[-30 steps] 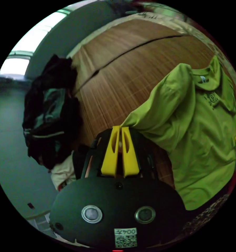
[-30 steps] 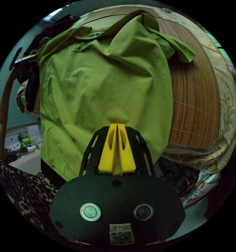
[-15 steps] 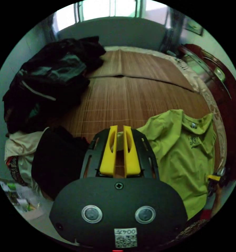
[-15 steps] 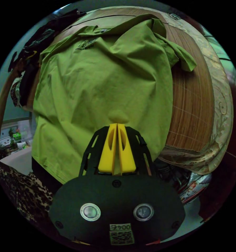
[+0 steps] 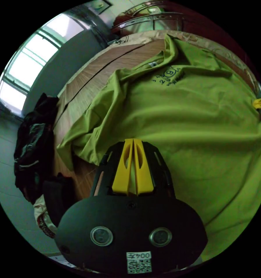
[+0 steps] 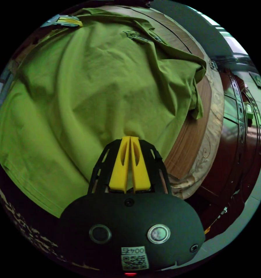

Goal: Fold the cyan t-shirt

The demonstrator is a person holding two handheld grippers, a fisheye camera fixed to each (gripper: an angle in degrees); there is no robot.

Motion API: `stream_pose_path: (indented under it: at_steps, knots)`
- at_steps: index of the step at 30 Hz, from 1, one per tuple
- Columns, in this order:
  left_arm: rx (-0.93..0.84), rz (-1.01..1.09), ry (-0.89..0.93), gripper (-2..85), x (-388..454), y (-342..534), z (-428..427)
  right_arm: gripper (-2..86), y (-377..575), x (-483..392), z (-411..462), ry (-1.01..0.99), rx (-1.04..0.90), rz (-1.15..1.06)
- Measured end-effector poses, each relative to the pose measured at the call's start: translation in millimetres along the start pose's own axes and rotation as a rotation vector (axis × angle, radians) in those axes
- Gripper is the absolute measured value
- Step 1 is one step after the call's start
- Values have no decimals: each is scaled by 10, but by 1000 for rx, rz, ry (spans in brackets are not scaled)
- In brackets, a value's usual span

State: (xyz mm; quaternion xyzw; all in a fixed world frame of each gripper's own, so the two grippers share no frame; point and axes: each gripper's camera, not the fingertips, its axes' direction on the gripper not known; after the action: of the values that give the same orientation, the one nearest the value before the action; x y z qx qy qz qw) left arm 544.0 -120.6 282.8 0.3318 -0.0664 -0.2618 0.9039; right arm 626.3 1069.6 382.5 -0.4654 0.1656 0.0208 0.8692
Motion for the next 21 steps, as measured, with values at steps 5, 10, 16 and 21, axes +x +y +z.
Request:
stream_pose_path:
  at_steps: [5,10,16,21]
  knots:
    - [-33,88,-157,5,417,-83,116,-6,-37,929,-477,-66,273,235]
    - [26,-107,-30,3,332,-22,195,22,-166,2174,-380,-260,318,490]
    - [21,-93,-66,2,497,-83,296,77,-359,2694,-184,-441,335,542]
    - [22,-85,-94,1,602,-133,381,106,-643,2919,-394,-503,467,510]
